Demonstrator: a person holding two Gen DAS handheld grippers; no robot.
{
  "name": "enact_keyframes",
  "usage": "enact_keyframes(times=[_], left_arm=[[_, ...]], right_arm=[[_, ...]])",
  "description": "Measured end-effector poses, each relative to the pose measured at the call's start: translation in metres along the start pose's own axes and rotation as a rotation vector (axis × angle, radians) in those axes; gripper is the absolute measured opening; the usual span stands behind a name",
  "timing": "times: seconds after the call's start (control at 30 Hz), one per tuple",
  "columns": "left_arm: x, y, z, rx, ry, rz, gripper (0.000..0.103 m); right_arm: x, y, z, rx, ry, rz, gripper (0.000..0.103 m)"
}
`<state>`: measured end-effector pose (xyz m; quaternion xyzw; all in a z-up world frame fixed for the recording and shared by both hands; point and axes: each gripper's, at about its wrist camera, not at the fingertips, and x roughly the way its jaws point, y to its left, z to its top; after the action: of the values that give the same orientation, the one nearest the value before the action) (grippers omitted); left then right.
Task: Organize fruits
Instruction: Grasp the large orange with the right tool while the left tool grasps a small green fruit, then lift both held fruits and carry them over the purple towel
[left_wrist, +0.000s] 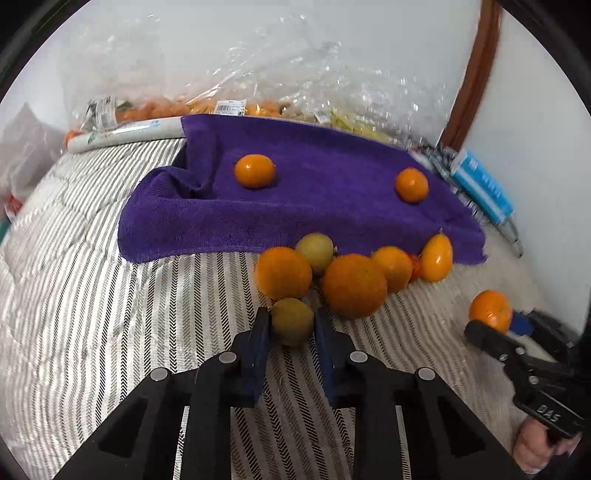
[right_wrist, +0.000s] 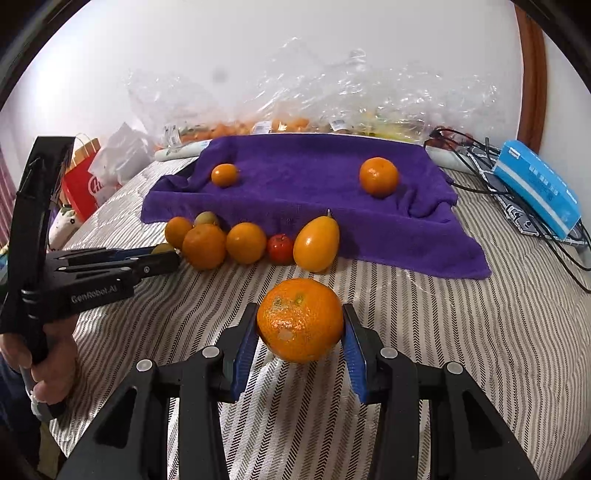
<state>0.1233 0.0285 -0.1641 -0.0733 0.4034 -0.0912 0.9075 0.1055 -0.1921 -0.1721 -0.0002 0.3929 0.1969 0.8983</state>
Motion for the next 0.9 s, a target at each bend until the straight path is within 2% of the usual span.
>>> enact_keyframes(times=[0.17,0.33,0.67,0.9], left_arm=[[-0.018,-0.002,-0.002,-0.004,-0.097,-0.026,0.023],[-0.034,-0.008,-0.004,0.02,-0.19,-0.005,0.023],[-0.035,0.0,-0.002,-0.021,-0.204,0.01,0.023],[-0.038,0.001,-0.002,-0.031,-0.225,0.015,0.023]], right_arm=[[-0.002,-0.003,0.0,0.021,-0.013,0.0,0.043],[-0.004,-0.006,0.0,0.038,-0.027,0.002,0.043],[-0.01,-0.012,-0.001,0.068,-0.06,-0.002,0.043],[-0.02,-0.019,-0.003,0.124,-0.115,0.004,0.043]])
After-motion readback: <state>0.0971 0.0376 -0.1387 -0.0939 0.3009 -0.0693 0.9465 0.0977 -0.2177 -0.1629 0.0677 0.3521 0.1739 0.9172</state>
